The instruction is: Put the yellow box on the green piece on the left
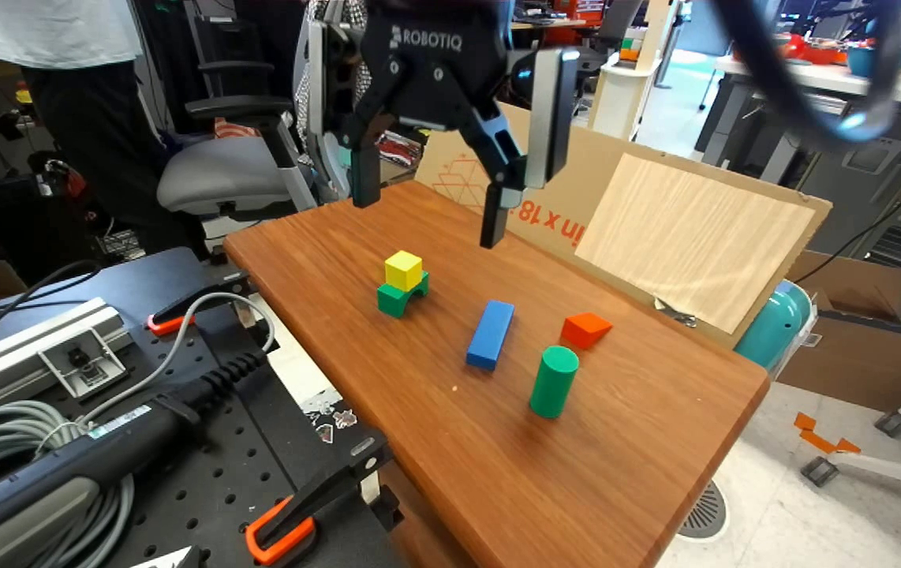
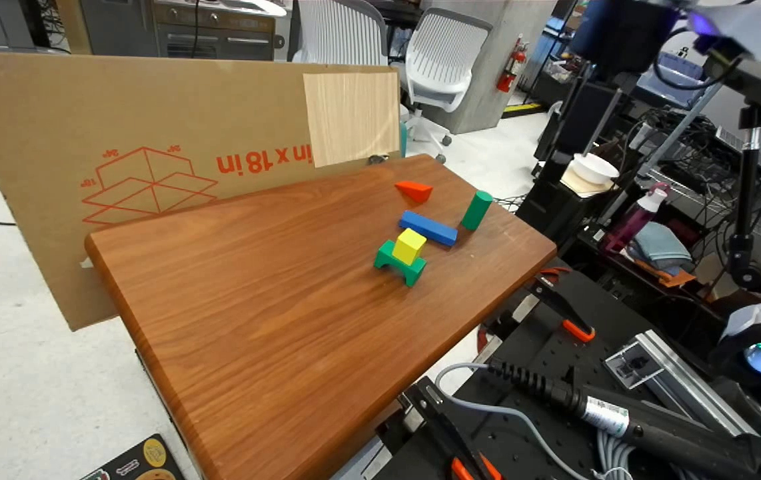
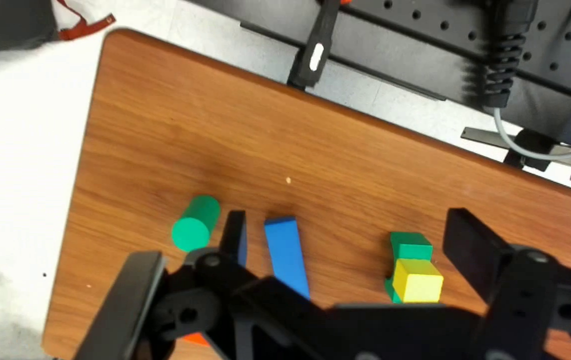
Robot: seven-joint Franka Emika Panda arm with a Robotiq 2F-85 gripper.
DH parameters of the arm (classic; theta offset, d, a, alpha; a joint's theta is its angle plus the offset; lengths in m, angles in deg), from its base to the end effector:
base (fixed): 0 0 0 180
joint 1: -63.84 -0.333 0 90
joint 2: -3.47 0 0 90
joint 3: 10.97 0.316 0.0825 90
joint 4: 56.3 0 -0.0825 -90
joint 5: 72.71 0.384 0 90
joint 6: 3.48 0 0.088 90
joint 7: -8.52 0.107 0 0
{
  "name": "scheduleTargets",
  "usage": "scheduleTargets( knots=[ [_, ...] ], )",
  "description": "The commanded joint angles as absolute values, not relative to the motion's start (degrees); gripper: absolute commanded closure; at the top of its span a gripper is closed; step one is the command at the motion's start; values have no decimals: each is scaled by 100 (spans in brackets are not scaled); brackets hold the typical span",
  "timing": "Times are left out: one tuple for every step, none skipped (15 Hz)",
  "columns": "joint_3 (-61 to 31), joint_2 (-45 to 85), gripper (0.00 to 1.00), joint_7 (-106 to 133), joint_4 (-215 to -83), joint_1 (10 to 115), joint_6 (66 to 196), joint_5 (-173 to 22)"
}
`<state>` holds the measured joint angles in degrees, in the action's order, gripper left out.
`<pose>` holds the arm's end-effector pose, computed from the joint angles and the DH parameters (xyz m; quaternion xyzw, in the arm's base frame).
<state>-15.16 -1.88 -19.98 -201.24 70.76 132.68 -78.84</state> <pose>0.4374 -0.0867 0.3043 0.9807 0.1904 -0.0391 0.0204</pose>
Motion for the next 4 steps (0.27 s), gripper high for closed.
scheduleTargets(
  knots=[
    [-1749,-371,0,-2038,-20145,7040,13079,-7912],
    [-1872,-518,0,-2099,-20168,7094,12952,-7916],
    [-1947,-613,0,-2143,-20191,7132,12883,-7918],
    [-1969,-658,0,-2152,-20214,7145,12871,-7920]
  ],
)
